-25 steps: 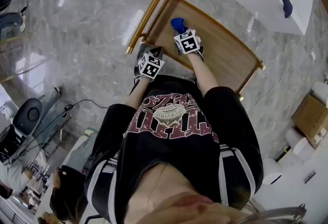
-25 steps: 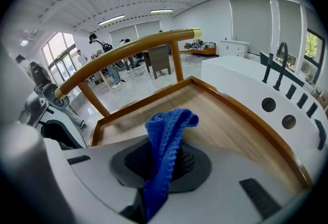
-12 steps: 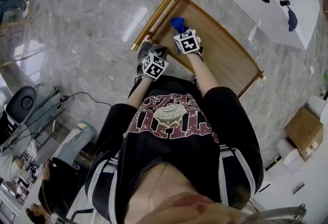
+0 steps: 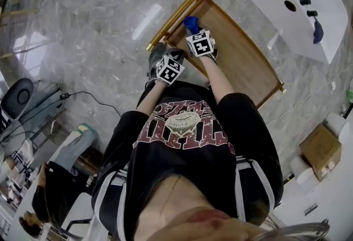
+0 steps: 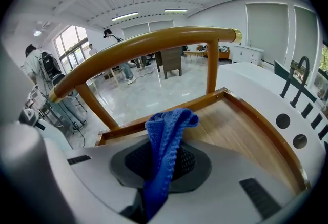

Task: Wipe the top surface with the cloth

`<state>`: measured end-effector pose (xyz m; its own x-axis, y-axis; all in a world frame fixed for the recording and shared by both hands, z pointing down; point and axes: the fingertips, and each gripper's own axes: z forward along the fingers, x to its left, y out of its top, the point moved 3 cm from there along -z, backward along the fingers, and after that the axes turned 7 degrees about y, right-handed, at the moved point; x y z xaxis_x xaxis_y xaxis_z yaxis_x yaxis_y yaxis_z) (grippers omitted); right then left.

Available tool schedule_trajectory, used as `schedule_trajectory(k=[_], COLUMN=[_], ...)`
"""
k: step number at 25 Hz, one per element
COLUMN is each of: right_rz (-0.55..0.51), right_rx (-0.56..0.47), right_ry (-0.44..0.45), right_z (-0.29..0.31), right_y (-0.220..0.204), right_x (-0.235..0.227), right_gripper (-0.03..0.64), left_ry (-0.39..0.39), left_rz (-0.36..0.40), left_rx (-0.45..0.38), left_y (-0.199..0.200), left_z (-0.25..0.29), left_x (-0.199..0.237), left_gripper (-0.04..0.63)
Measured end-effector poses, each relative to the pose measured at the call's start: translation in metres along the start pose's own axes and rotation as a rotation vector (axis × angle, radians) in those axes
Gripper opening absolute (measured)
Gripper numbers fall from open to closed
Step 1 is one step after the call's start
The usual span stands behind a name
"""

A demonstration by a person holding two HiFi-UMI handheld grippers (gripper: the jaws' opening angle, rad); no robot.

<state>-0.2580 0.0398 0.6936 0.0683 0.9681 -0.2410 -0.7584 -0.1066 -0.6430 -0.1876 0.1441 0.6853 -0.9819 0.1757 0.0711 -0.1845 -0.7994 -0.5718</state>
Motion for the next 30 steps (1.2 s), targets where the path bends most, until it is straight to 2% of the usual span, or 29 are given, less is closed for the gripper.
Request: schedule_trajectory(k=[8, 14, 20, 30], right_rz=[-0.011, 0.04, 0.008, -0.064], right_rx=[-0.008, -0.002, 0.0, 0.026], right_ry=[0.005, 0.023, 0.01, 0.076], right_z=[0.008, 0.009, 0.011, 0.014], right_y=[0.005, 0.006, 0.005, 0.003], right_x=[0.005, 0.008, 0.011, 0.045], right_gripper=[0.058, 0.058, 0.058, 0.058], left_ry=[-0.015, 0.031, 0.06, 0.08], left_rz=[-0.027, -0.065, -0.076, -0.089], left_rx=[-0.003, -0.01, 0.021, 0.033], left_y=[-0.001, 0.001, -0.008, -0.014], left_z=[-0.002, -0.009, -0.009, -0.013], left_x=[0.002, 0.013, 0.02, 0.024], left_gripper=[0.046, 0.046, 0.046, 0.046])
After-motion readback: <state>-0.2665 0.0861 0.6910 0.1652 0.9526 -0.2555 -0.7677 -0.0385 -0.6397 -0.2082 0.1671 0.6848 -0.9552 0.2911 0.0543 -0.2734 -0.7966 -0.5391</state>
